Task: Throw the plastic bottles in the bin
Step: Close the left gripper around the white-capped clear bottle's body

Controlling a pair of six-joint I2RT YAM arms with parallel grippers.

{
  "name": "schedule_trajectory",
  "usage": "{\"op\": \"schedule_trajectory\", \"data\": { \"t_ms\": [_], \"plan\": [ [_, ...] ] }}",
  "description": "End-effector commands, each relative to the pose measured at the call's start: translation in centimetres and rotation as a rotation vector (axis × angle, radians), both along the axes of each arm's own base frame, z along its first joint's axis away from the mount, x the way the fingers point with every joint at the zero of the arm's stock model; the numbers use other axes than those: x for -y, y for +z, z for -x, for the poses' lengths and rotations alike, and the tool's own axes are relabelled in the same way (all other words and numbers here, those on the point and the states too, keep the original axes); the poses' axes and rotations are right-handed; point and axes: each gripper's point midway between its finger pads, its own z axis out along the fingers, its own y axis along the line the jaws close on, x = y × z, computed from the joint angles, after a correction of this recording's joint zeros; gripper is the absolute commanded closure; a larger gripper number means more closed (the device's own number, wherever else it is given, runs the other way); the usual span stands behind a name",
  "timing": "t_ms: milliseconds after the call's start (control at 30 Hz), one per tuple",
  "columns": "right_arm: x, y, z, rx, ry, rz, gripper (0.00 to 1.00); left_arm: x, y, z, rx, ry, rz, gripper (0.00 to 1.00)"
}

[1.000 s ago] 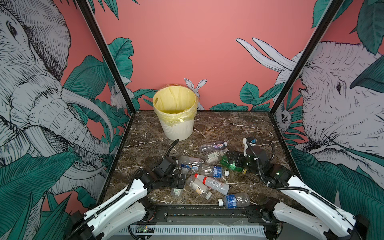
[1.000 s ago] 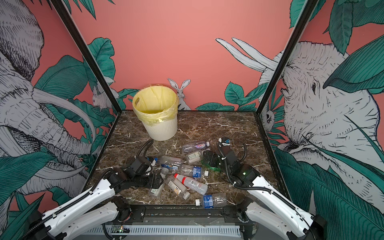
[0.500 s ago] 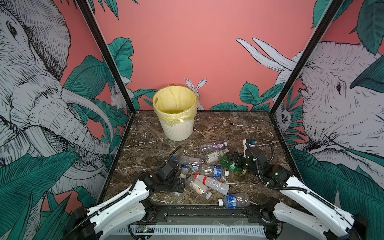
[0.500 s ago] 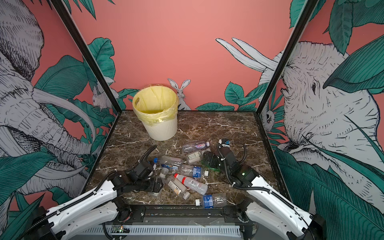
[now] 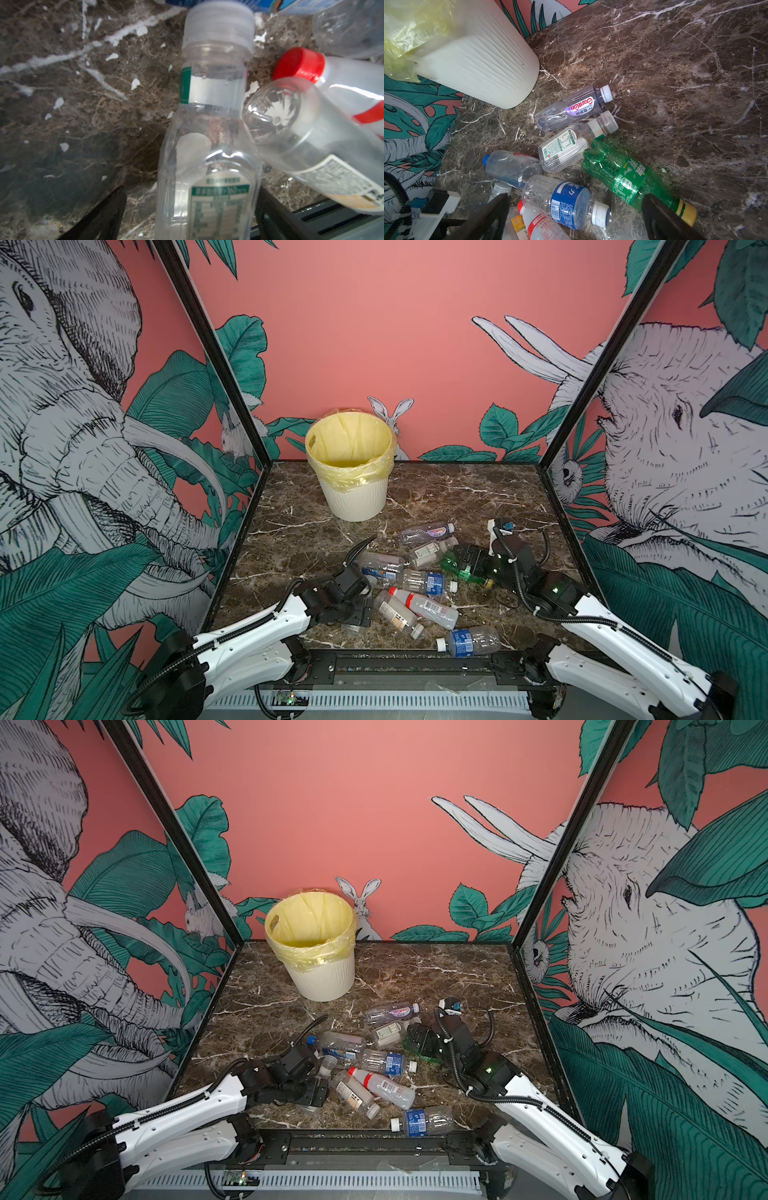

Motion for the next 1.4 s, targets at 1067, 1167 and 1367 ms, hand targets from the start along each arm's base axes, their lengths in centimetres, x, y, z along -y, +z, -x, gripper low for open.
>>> {"op": "schedule_trajectory", "data": {
  "t_ms": [1067,1167,1367],
  "plan": [
    [0.1,-0.7,-0.3,-0.002,-0.022,-0.029,0.01,-0.1,1.7,-0.5,0.079,0.066,0.077,0.44],
    [0.2,-0.8,-0.2,-0.008,-0.023,-0.029,0.01,0.1,2.2,-0.6,0.08,0.075,0.088,0.44],
    [0.7,-0.9,0.2,-0.018,-0.033,-0.027,0.01,0.2,3.1,-0.9,0.086,0.1,0.099,0.44]
  ]
}}
